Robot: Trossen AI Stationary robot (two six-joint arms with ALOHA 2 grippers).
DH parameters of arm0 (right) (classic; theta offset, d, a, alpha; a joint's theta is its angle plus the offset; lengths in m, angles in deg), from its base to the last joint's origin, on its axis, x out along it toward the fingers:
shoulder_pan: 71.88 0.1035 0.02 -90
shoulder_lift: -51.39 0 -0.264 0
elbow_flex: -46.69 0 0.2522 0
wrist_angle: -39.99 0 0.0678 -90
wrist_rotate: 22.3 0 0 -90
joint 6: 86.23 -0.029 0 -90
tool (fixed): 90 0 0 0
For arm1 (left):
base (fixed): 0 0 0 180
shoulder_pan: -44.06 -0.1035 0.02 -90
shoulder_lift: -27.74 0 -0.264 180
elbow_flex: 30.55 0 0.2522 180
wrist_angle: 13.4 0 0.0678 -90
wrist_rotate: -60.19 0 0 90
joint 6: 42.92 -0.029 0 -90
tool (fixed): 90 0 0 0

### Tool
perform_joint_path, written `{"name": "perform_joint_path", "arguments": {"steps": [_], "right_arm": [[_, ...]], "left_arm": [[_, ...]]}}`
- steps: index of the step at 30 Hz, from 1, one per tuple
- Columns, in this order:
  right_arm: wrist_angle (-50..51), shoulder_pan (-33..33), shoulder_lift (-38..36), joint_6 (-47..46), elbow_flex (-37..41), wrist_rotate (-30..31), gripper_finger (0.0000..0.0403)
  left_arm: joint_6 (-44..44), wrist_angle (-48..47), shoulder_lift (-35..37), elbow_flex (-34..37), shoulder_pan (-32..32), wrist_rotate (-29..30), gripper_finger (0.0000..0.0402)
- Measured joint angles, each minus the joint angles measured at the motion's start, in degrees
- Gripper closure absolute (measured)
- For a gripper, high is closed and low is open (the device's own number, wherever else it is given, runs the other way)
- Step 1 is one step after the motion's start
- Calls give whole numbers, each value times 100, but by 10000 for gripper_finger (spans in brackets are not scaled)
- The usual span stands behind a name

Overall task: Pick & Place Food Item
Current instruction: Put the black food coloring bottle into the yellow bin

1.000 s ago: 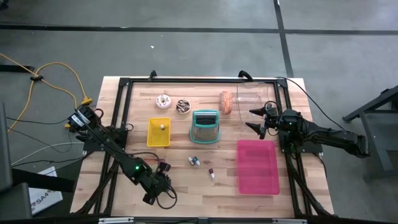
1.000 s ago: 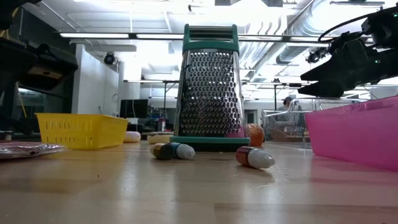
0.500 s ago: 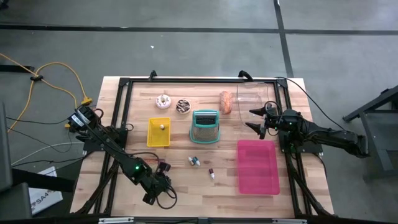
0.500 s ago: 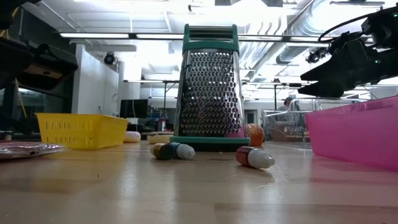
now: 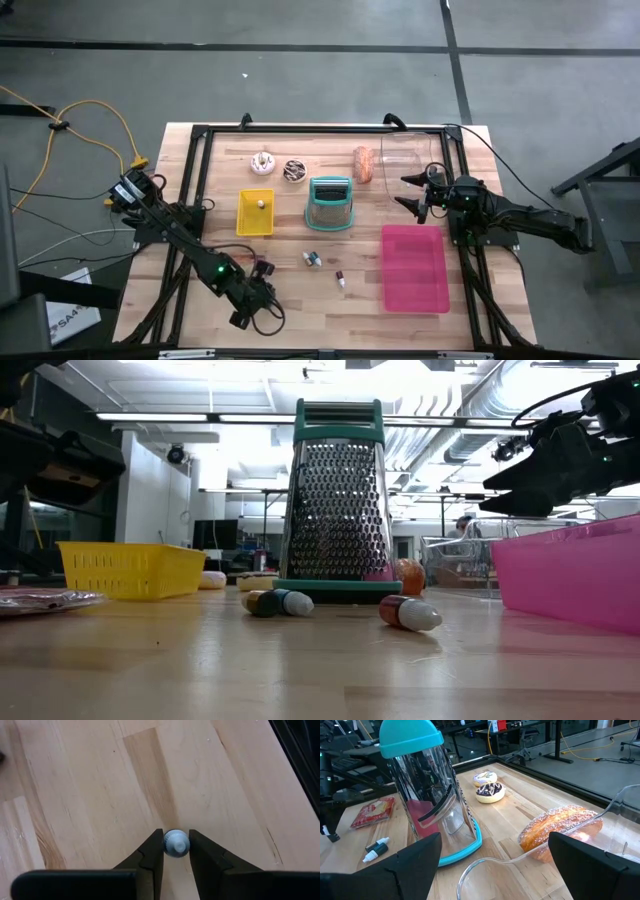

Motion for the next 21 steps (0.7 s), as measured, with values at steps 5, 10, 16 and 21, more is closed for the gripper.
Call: {"name": "perform_joint_path", "arguments": {"steps": [5, 10, 16, 21], "right_arm": [[0, -1, 1, 0, 2, -2, 46], [0, -1, 0, 0, 1, 0, 46], [0, 0, 1, 0, 1, 0, 46], [0, -1, 0, 0, 1, 0, 46]], "left_arm": [[0, -149, 126, 0, -139, -210, 330], [-85, -317, 418, 2, -239, -188, 330], [-275, -480, 838, 2, -341, -172, 330], [-357, -729, 1186, 2, -427, -159, 330]]}}
